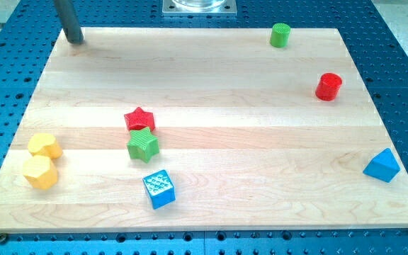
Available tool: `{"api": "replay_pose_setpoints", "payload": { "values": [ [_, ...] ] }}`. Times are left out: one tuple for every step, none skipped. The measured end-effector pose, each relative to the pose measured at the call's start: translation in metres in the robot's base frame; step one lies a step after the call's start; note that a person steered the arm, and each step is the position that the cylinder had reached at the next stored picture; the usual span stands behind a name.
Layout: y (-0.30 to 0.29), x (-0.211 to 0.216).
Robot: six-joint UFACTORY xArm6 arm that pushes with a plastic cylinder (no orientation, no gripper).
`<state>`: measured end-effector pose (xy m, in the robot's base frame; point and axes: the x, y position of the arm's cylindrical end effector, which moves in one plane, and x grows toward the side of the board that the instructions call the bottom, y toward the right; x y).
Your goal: Keep the stars in a diagonal line
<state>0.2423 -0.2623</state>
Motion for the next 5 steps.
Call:
{"api": "replay_pose_setpoints", "payload": {
  "values": [
    [0.033,0.099],
    [0.119,0.116],
    [0.191,0.129],
    [0.205,0.215],
    [0.21,0.323]
  ]
}}
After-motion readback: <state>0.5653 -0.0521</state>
